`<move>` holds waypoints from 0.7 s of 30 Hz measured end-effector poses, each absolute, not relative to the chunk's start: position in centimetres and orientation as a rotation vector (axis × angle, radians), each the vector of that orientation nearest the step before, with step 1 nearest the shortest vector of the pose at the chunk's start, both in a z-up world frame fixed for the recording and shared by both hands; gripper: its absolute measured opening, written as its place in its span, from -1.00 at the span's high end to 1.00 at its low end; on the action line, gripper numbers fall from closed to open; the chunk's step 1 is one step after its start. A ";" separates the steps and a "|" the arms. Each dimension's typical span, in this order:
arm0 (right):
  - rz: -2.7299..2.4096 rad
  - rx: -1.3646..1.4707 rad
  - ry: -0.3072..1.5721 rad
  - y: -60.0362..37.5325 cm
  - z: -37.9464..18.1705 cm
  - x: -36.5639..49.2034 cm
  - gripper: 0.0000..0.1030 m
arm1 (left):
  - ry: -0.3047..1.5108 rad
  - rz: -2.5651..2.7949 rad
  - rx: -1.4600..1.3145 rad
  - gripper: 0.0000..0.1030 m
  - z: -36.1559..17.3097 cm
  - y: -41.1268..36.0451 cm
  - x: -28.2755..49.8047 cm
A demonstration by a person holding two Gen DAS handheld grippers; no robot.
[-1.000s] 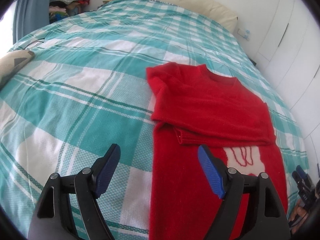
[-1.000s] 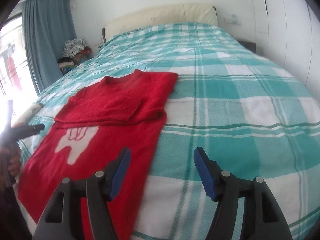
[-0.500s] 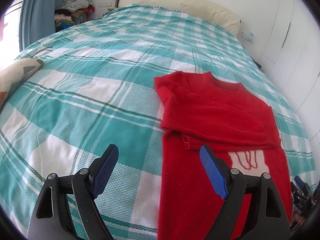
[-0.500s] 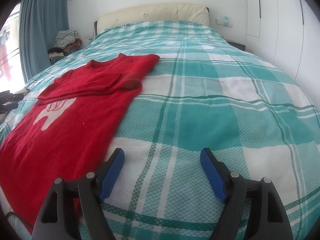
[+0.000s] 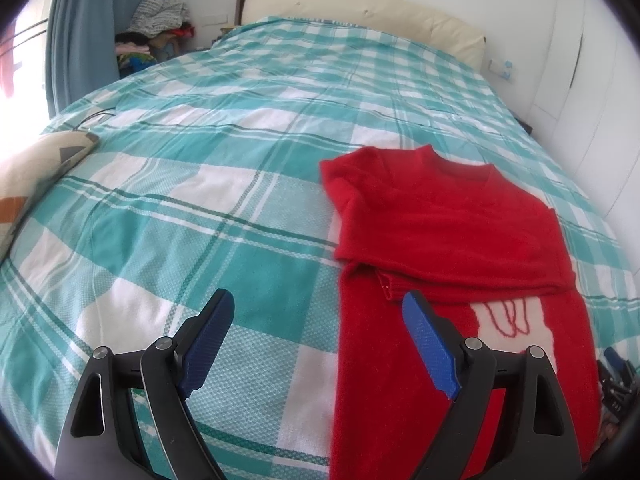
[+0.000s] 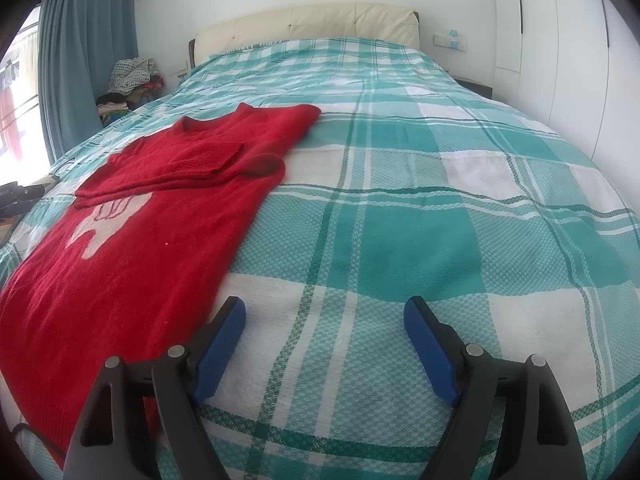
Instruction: Fold small clothes
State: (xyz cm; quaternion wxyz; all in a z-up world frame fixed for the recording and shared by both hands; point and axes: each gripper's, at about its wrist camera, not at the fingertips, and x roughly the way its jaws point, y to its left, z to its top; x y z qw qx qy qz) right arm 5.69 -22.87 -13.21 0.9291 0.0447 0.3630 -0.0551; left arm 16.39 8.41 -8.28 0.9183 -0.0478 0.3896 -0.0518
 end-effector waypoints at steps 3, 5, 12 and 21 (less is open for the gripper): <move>-0.120 0.089 0.747 -22.7 -13.2 5.7 -0.61 | 0.804 -0.109 -0.102 -0.71 -8.4 8.3 15.3; -0.127 0.081 0.752 -22.6 -13.2 5.8 -0.63 | 0.820 -0.122 -0.104 -0.71 -8.8 8.1 14.2; -0.136 0.075 0.763 -22.4 -13.2 6.0 -0.67 | 0.839 -0.139 -0.023 -0.74 -9.6 6.4 11.5; -0.138 0.070 0.773 -22.4 -13.3 6.2 -0.70 | 0.828 -0.145 0.159 -0.81 -10.4 3.2 11.3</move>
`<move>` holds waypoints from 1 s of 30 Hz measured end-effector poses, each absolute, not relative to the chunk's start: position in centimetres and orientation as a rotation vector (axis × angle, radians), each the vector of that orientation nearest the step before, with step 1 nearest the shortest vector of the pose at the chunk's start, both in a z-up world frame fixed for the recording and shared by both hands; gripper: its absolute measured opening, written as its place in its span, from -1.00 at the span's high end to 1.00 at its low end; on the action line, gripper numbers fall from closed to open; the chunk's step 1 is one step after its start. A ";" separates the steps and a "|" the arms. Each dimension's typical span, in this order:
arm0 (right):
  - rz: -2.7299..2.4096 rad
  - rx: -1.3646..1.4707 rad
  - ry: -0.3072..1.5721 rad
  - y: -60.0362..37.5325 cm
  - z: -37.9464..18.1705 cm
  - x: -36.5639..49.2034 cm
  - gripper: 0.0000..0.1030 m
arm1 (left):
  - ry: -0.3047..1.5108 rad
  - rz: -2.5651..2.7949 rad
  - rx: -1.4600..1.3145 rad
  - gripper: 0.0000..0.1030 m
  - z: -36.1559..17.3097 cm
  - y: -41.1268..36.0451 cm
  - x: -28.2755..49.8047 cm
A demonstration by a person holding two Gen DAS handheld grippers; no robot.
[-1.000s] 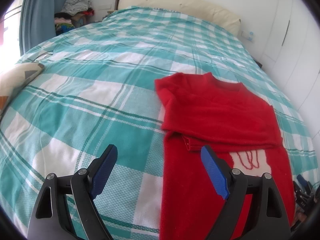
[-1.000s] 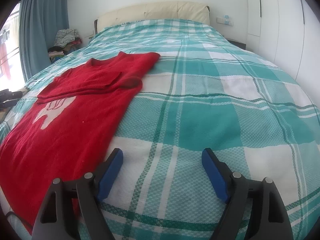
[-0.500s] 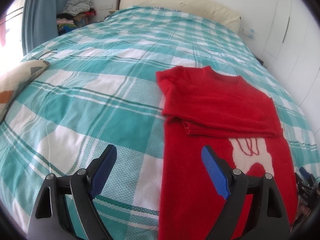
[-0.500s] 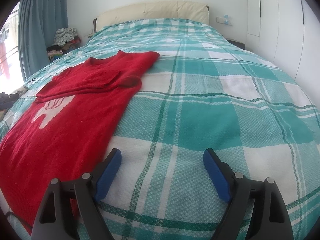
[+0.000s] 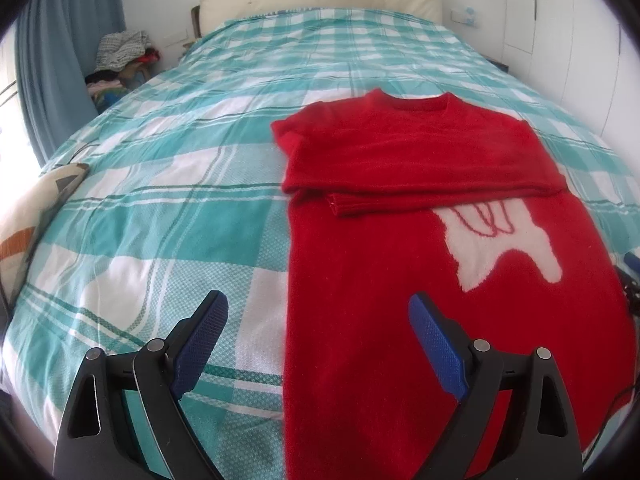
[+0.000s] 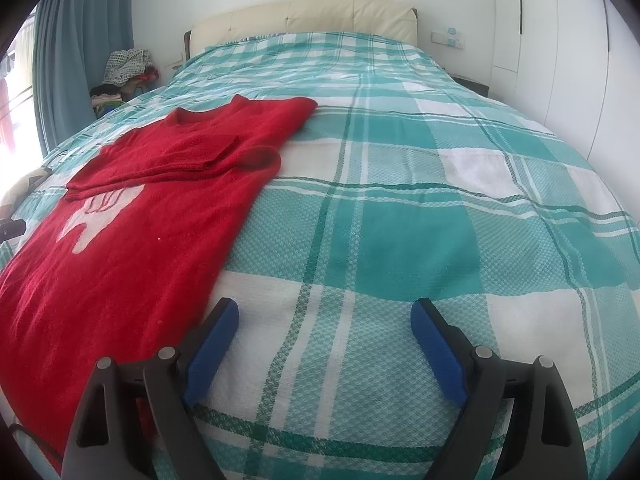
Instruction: Fold small clothes
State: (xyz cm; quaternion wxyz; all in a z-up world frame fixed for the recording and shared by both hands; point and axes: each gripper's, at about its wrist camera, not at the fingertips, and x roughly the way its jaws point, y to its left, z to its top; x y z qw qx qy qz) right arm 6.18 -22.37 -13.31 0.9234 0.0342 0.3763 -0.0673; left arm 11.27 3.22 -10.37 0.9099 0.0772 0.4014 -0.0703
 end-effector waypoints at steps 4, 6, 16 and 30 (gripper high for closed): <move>-0.139 0.068 0.777 -22.4 -13.4 6.2 -0.71 | 0.814 -0.128 0.240 -0.81 -10.7 2.3 11.0; -0.139 0.068 0.777 -22.4 -13.4 6.2 -0.71 | 0.810 -0.126 0.262 -0.81 -10.7 1.9 10.9; -0.139 0.067 0.777 -22.4 -13.4 6.2 -0.72 | 0.806 -0.127 0.277 -0.83 -10.6 1.8 10.8; -0.138 0.067 0.777 -22.4 -13.3 6.2 -0.72 | 0.818 -0.114 0.291 -0.84 -11.1 1.8 11.0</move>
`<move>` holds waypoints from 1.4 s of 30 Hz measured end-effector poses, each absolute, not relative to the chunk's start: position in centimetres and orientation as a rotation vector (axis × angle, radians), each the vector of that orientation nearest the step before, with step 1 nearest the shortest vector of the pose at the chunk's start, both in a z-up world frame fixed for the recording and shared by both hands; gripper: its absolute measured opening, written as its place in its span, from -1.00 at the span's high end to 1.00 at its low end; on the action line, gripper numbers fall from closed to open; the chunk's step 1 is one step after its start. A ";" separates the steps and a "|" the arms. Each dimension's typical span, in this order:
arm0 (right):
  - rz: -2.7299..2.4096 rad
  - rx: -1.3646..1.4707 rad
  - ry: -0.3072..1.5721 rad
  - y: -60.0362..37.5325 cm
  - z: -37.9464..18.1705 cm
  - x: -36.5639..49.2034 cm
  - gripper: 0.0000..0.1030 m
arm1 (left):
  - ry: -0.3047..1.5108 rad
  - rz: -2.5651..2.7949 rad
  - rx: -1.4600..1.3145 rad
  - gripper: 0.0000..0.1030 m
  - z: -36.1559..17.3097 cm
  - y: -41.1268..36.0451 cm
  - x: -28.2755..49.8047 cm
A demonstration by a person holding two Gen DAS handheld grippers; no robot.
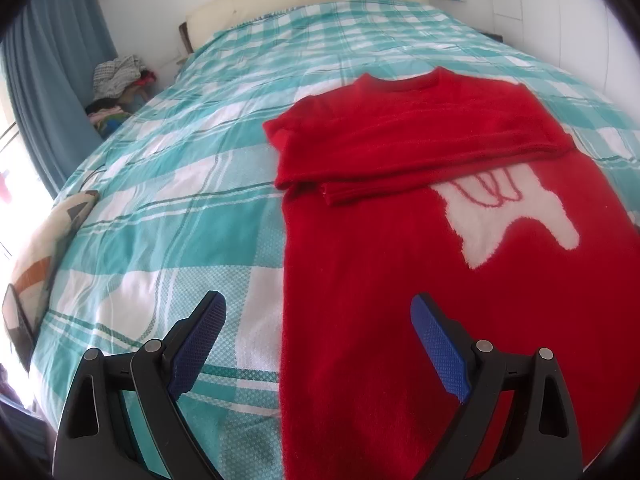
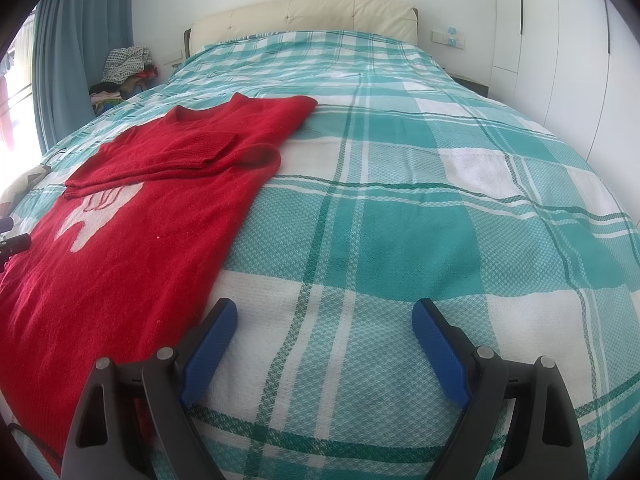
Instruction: Fold small clothes
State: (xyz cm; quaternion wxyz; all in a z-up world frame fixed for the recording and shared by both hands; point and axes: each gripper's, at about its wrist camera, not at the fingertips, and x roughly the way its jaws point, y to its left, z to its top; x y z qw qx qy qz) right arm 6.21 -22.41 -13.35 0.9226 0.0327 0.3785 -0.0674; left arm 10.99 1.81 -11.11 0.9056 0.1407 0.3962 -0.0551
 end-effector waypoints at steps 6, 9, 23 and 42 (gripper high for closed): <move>-0.134 0.068 0.756 -22.4 -12.9 5.9 -0.71 | 0.862 -0.130 0.197 -0.84 -10.4 3.6 10.7; -0.074 0.048 0.699 -21.9 -9.6 3.8 -0.71 | 0.899 -0.215 0.041 -0.84 -8.8 6.6 7.9; 0.395 0.087 0.897 -16.5 -7.8 -4.1 -0.49 | 1.094 -0.341 -0.032 -0.61 -11.7 6.0 1.5; 0.342 0.424 0.876 -18.2 -8.1 -2.8 0.90 | 1.052 -0.402 -0.255 0.90 -7.8 8.7 1.8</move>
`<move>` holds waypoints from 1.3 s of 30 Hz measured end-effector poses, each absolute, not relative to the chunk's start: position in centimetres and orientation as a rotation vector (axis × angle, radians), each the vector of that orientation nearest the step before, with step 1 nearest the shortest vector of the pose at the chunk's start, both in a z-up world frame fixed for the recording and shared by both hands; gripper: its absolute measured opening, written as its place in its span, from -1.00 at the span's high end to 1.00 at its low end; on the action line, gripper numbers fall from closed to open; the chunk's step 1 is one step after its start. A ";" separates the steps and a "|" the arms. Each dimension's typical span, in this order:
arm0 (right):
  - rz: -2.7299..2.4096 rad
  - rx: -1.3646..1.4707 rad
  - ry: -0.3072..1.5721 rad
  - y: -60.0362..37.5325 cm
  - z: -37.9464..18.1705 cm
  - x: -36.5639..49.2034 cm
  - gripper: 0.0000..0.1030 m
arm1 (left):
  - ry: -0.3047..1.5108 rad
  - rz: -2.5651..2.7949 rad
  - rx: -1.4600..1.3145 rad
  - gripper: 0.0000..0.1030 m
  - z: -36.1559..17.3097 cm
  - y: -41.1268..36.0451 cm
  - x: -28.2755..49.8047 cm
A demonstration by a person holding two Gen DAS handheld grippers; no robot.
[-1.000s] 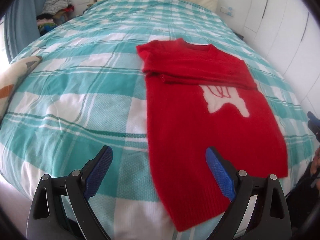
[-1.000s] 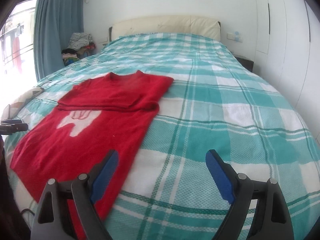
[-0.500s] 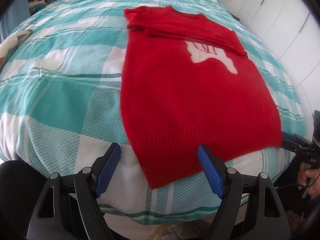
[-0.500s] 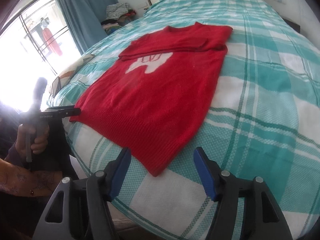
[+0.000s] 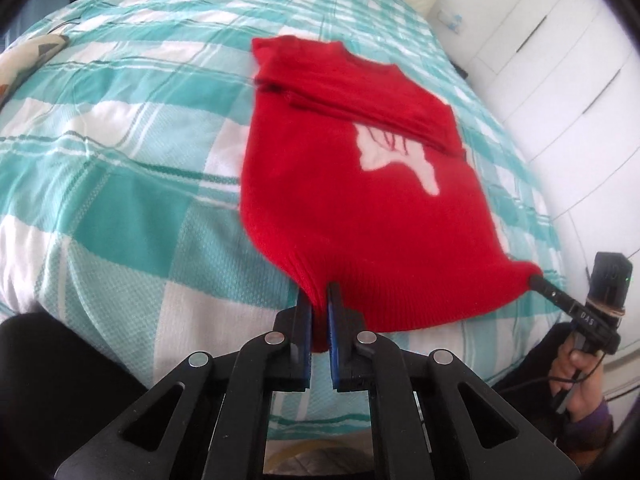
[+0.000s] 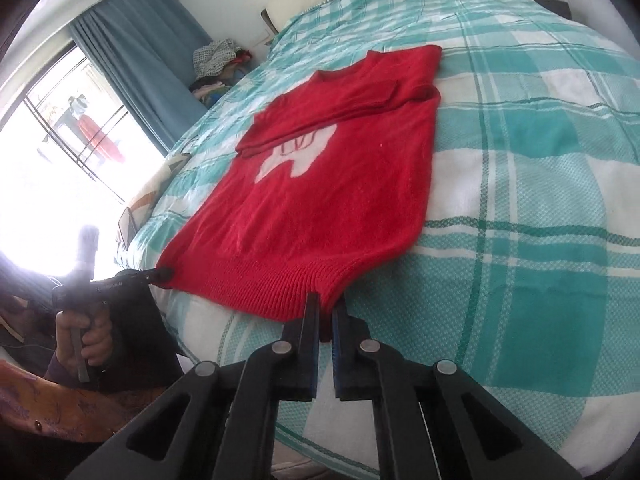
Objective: Fold small clothes
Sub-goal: 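Lift the held hem and fold it toward the collar with both grippers, then open both grippers to release the folded hem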
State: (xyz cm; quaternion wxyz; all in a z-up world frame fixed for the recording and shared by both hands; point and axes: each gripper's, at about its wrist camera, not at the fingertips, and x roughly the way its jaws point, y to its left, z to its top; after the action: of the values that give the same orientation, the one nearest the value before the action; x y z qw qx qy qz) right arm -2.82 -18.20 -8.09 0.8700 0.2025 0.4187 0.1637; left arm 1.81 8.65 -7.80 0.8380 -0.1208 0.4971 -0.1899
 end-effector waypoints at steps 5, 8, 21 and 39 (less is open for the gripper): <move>0.293 0.393 0.745 -19.3 -6.0 2.8 0.90 | 0.939 -0.407 -0.283 0.90 -5.4 8.2 9.3; 0.258 0.378 0.681 -20.3 -5.0 8.3 0.90 | 0.920 -0.380 -0.289 0.90 -5.0 7.2 15.7; 0.111 0.365 0.687 -23.6 -7.1 32.2 0.90 | 1.001 -0.204 -0.235 0.70 -9.7 1.7 38.8; 0.267 0.142 0.936 -20.1 -11.4 20.8 0.18 | 1.018 -0.229 -0.022 -0.72 -11.5 3.2 24.7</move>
State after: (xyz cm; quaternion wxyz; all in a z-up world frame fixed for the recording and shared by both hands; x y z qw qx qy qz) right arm 20.83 -20.10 -11.40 0.8816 0.0681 0.4492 0.1280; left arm 24.71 3.19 -11.49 0.8670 -0.0106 0.4860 -0.1094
